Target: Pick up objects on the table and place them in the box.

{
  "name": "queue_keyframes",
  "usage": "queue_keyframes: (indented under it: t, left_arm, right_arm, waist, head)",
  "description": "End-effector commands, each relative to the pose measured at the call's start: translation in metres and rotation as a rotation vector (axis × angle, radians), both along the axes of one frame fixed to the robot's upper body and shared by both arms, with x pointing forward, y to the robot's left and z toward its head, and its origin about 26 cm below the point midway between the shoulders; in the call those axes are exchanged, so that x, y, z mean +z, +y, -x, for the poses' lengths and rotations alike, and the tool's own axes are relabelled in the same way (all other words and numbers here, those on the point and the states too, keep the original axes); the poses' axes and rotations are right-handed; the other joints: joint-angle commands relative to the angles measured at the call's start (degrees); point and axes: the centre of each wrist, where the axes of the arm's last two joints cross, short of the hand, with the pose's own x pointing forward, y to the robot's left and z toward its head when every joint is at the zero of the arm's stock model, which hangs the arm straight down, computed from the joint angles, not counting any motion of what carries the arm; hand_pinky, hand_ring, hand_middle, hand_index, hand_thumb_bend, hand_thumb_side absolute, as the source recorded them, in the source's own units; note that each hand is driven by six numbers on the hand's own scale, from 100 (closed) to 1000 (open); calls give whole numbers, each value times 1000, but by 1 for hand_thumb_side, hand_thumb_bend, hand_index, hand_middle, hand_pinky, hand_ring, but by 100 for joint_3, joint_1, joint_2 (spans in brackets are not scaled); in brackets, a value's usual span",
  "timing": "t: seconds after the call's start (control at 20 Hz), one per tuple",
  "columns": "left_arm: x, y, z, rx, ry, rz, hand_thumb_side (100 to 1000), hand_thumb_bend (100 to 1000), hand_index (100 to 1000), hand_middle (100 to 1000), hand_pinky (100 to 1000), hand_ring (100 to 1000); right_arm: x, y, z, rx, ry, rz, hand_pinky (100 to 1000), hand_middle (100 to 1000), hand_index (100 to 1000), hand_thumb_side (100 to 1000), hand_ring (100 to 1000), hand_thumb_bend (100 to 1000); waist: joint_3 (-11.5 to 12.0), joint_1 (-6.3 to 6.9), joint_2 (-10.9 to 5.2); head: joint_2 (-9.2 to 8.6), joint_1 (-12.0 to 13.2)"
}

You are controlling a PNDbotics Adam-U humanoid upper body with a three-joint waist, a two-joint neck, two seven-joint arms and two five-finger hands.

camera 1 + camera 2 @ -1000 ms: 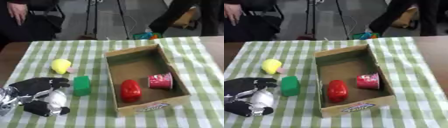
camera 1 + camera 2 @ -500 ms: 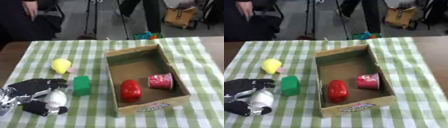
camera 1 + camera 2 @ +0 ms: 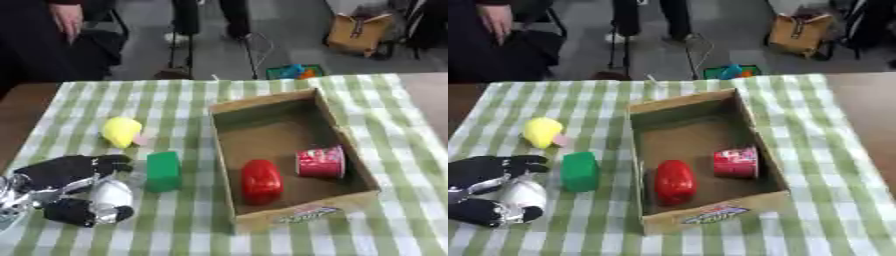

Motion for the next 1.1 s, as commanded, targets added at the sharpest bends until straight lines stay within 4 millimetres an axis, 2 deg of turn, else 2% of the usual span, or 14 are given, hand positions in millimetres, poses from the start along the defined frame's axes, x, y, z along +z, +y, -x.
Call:
queue_keyframes:
  t: [0.05, 0.25, 0.4, 0.45, 0.75, 1.05, 1.1]
  left_arm:
    - [9, 4, -1, -1, 13, -3, 994, 526, 1000, 1000, 793, 903]
    - [10, 2, -2, -12, 88, -22, 926, 535, 1000, 1000, 799, 908]
    - [12, 1, -2, -12, 123, -42, 920, 535, 1000, 1000, 799, 908]
    - [13, 1, -2, -11, 129, -46, 886, 503, 1000, 1000, 802, 909]
    - [12, 1, -5, 5, 154, -78, 819, 397, 1000, 1000, 795, 905]
    - [13, 1, -6, 11, 141, -92, 807, 381, 1000, 1000, 781, 895]
    - [13, 1, -6, 13, 132, -91, 784, 357, 1000, 1000, 737, 877]
  right_arm:
    - [9, 1, 4, 4, -43, 7, 603, 477, 616, 498, 596, 100]
    - [9, 1, 4, 7, -44, 7, 605, 476, 615, 498, 595, 100]
    - [9, 1, 4, 8, -44, 7, 605, 476, 615, 498, 595, 100]
    - [9, 1, 4, 8, -44, 6, 605, 475, 614, 498, 595, 100]
    - [9, 1, 4, 8, -44, 5, 604, 474, 610, 497, 594, 100]
    - [9, 1, 4, 9, -44, 2, 604, 473, 608, 497, 593, 100]
    - [9, 1, 4, 9, -44, 2, 604, 472, 607, 498, 592, 100]
  waist:
    - [-8, -3, -88]
    - [-20, -4, -85]
    - [-21, -2, -88]
    - [-22, -2, -88]
    - [-37, -2, -81]
    - [-39, -1, -75]
    - [-40, -1, -73]
  head:
    - [-34, 6]
    - [-35, 12]
    - [-44, 12]
    - [-49, 12]
    - [-63, 20]
    - [-70, 25]
    - [-73, 23]
